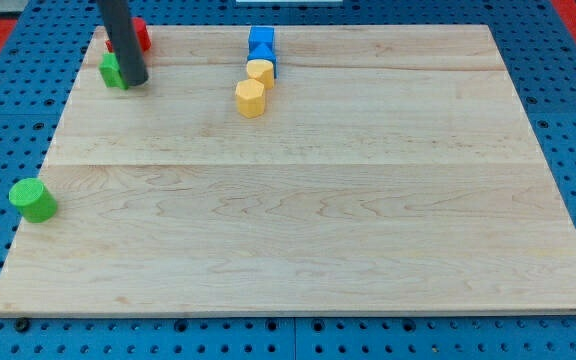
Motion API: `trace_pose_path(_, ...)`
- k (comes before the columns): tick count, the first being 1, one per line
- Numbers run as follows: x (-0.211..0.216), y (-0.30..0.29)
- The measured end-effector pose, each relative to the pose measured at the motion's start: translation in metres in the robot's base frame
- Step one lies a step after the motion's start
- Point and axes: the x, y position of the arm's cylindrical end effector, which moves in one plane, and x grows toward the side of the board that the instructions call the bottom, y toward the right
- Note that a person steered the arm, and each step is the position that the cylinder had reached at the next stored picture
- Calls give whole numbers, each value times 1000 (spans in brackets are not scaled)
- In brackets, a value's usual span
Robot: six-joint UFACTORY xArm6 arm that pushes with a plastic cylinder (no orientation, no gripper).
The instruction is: Place the green circle below the green star
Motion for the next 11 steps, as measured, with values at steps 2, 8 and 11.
trace_pose_path(2,65,7)
trace_pose_path(8,130,-60)
trace_pose_path(11,165,-23)
